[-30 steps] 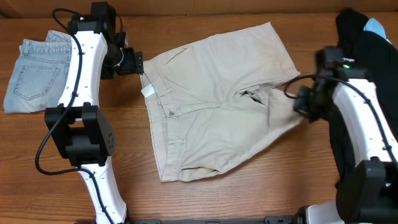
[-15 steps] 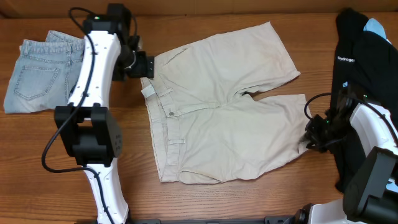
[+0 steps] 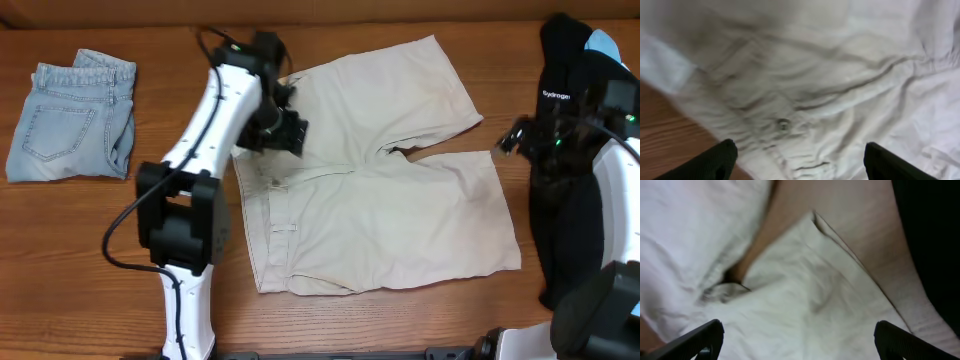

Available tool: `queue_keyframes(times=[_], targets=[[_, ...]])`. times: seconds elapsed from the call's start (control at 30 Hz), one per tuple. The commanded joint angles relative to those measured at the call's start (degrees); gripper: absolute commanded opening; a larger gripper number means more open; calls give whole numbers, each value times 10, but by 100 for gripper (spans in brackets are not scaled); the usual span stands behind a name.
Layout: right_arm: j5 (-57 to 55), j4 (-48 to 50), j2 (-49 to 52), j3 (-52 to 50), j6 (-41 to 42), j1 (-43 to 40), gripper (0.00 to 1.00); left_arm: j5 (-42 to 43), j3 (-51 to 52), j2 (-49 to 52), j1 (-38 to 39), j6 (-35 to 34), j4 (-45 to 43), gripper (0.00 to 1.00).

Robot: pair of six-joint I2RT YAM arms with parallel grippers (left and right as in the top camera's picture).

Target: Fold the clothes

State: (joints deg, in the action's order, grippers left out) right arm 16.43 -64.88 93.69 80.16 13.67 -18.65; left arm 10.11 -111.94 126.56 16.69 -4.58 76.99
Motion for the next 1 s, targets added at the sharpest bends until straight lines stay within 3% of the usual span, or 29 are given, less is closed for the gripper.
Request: queue_keyframes(times=[0.0, 0.27, 0.5, 0.6, 0.73, 0.87, 0.97], targets=[[17, 3, -19, 44, -37, -1, 100, 20, 68, -3, 30, -29, -24, 84], [19, 8, -19, 48, -50, 0, 100, 5, 160, -3, 54, -75, -87, 80], [14, -7, -19, 46, -71, 28, 100, -176, 213, -3, 28, -97, -124, 89], [-12, -13, -17, 45, -71, 56, 100, -226, 215, -3, 0, -61, -149, 93], [-29, -12, -17, 45, -56, 89, 100, -232, 209, -3, -37, 5, -185, 100], [-29, -12, -24, 47, -19, 107, 100, -229, 159, -3, -57, 14, -134, 100], [-29, -14, -61, 47, 14, 112, 100, -219, 42, -15, -58, -13, -2, 100]])
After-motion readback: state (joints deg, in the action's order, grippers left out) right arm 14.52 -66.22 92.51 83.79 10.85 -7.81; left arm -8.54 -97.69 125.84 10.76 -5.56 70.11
